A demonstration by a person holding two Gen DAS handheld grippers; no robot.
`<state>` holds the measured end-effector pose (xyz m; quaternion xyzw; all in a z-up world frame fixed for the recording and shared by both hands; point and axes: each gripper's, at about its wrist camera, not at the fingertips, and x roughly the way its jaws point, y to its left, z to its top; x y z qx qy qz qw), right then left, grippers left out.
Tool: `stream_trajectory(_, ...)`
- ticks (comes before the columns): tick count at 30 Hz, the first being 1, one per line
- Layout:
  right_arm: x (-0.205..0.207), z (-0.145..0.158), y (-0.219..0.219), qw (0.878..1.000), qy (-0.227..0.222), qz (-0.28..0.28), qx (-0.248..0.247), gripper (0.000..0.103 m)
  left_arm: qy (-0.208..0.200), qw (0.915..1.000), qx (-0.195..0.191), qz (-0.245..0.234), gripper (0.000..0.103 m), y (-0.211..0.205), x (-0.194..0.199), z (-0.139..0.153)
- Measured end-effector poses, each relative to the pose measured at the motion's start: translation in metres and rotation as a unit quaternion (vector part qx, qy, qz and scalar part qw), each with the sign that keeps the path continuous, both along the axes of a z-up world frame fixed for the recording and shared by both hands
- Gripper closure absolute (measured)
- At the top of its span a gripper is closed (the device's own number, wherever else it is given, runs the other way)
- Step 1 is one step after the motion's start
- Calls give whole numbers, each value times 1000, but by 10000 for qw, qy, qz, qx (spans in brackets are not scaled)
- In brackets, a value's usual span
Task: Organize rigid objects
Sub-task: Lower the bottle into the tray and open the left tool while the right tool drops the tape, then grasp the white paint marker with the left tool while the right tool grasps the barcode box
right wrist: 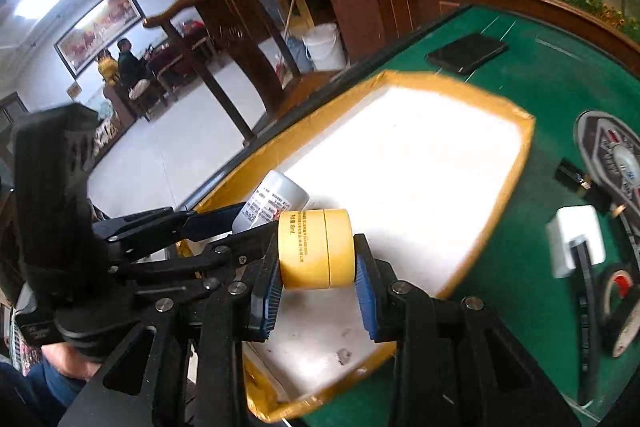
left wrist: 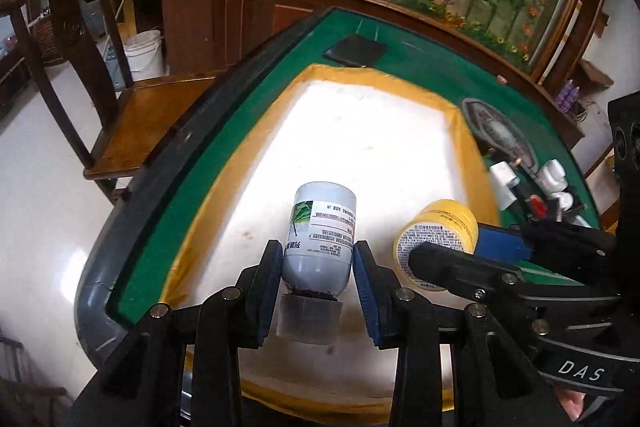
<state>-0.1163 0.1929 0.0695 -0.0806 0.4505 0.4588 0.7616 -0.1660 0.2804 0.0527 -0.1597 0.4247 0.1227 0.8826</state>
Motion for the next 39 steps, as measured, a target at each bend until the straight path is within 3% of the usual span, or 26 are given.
stream_trajectory(11,-2,-13,7,9994,-179,-49,-308,69,137,9997,155,89,63,2,-3,-13)
stream_trajectory(12,-1,-14,5,9995,-163,-52,-273,65,112,9998,125,112,61,3,-4,-12)
stream_trajectory(14,1,-12,0,9997,-167,-102,-176,55,79,9997,95,199,38,7,-7,-11)
stream_trajectory(15,1,-10,-3,9997,-192,-135,-107,47,44,9996,126,238,34,9,-9,-10)
stream_trajectory(16,1,-7,-7,9996,-235,-162,-16,41,-26,9995,158,277,33,9,-12,-7)
stream_trajectory(20,-1,9,-26,9982,-359,-252,399,39,-113,9994,262,194,33,-1,-16,2)
stream_trajectory(25,-2,25,-76,9943,-476,-496,814,39,-351,9986,351,-156,33,-35,-18,20)
stream_trajectory(29,2,33,-137,9879,-677,-1021,951,39,-538,9927,462,-980,33,-86,-11,33)
stream_trajectory(30,3,35,-153,9861,-692,-1164,963,39,-595,9890,446,-1281,33,-101,-8,35)
stream_trajectory(32,4,39,-188,9816,-729,-1451,1008,40,-641,9781,388,-1942,23,-133,-3,35)
stream_trajectory(36,1,42,-250,9730,-846,-1912,977,40,-486,9442,559,-3210,22,-202,10,23)
stream_trajectory(39,-2,38,-284,9681,-929,-2151,892,40,-185,9207,973,-3775,22,-246,20,10)
